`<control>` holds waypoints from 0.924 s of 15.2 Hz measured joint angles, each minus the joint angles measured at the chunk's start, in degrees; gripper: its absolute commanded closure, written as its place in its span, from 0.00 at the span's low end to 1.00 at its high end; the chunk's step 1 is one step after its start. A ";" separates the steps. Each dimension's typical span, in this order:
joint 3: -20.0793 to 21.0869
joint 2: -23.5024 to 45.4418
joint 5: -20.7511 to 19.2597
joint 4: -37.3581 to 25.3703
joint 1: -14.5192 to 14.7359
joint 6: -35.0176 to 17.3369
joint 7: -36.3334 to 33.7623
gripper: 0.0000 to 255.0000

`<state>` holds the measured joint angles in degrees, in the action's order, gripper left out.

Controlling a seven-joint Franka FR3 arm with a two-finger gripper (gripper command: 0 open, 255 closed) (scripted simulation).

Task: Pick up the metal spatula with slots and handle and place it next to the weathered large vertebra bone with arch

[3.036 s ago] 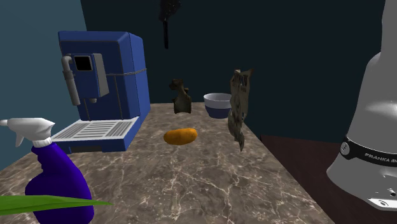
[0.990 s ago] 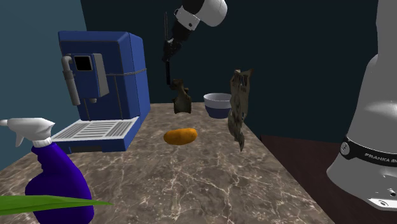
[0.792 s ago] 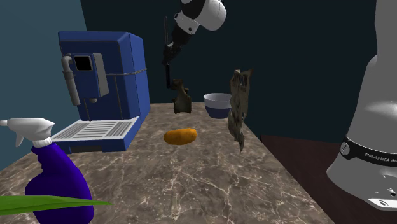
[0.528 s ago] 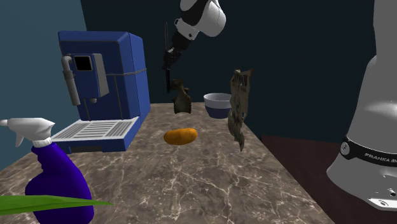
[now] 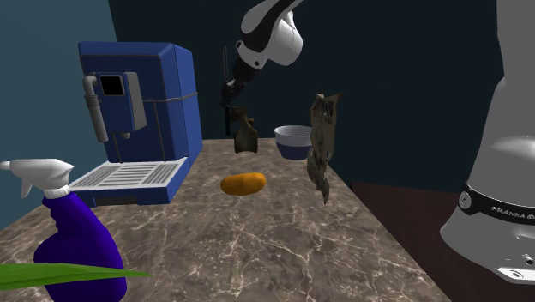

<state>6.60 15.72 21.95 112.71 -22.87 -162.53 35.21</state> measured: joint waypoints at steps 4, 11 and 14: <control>0.95 1.61 1.51 0.89 -0.61 -2.47 1.77 1.00; 3.13 5.14 4.07 1.64 -2.08 -6.73 5.00 1.00; 3.98 6.97 4.79 1.44 -2.54 -8.40 6.03 1.00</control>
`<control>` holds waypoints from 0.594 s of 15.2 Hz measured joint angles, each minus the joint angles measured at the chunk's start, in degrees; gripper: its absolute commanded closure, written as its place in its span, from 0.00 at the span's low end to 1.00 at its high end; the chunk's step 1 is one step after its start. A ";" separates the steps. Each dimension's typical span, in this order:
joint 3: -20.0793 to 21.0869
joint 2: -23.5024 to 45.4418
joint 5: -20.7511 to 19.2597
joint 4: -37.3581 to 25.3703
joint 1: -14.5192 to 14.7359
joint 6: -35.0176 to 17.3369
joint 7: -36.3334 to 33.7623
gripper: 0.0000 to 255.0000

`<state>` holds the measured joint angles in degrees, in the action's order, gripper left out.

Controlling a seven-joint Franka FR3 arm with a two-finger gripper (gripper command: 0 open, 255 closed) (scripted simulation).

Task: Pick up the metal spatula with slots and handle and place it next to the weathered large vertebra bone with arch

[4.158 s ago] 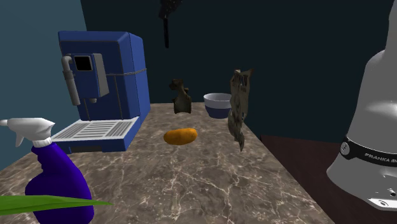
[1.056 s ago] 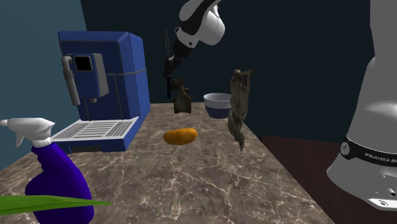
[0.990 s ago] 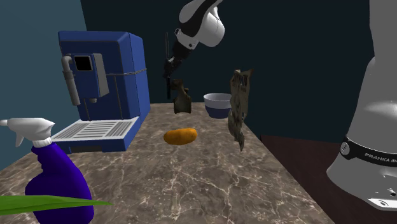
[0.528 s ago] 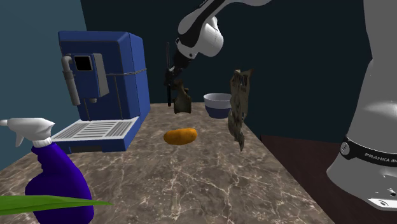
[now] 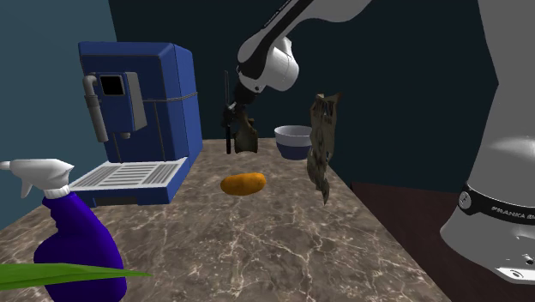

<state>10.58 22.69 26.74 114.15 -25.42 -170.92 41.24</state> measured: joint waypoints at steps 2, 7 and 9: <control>0.87 1.09 0.69 0.16 -0.65 -1.25 1.00 1.00; 3.22 3.97 2.16 0.33 -2.51 -4.28 3.49 1.00; 3.47 4.67 2.25 0.10 -2.64 -4.76 3.73 1.00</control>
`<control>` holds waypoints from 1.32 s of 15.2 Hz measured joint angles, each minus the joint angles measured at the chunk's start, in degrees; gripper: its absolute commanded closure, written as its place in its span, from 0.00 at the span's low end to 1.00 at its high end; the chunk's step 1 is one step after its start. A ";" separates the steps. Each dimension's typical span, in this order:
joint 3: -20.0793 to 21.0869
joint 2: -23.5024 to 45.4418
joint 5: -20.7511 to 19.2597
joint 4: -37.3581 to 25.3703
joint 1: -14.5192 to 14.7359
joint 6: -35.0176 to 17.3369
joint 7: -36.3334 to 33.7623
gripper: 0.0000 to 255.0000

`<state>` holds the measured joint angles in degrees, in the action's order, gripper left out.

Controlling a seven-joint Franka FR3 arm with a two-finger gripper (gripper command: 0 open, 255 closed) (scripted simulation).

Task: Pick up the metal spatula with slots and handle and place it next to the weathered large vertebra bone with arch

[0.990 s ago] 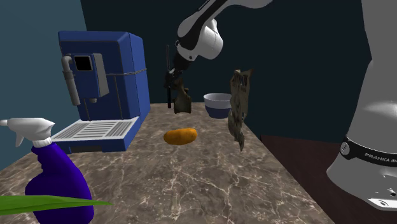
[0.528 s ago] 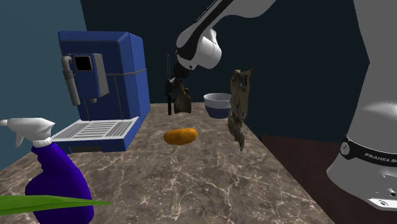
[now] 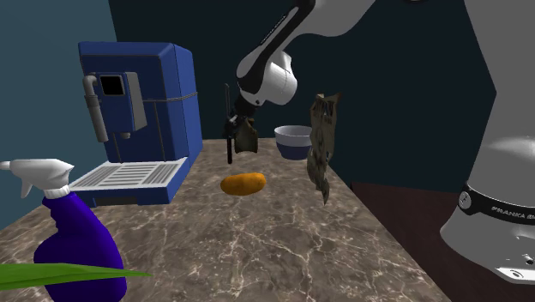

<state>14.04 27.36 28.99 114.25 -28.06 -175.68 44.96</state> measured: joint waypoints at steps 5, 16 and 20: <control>0.12 0.15 0.05 0.00 -0.07 -0.19 0.10 1.00; 0.99 -6.33 1.13 4.88 -1.53 1.60 0.42 0.00; 1.17 -8.16 1.44 6.01 -2.08 2.38 0.66 0.00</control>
<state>15.21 19.20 30.42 120.26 -30.13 -173.31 45.62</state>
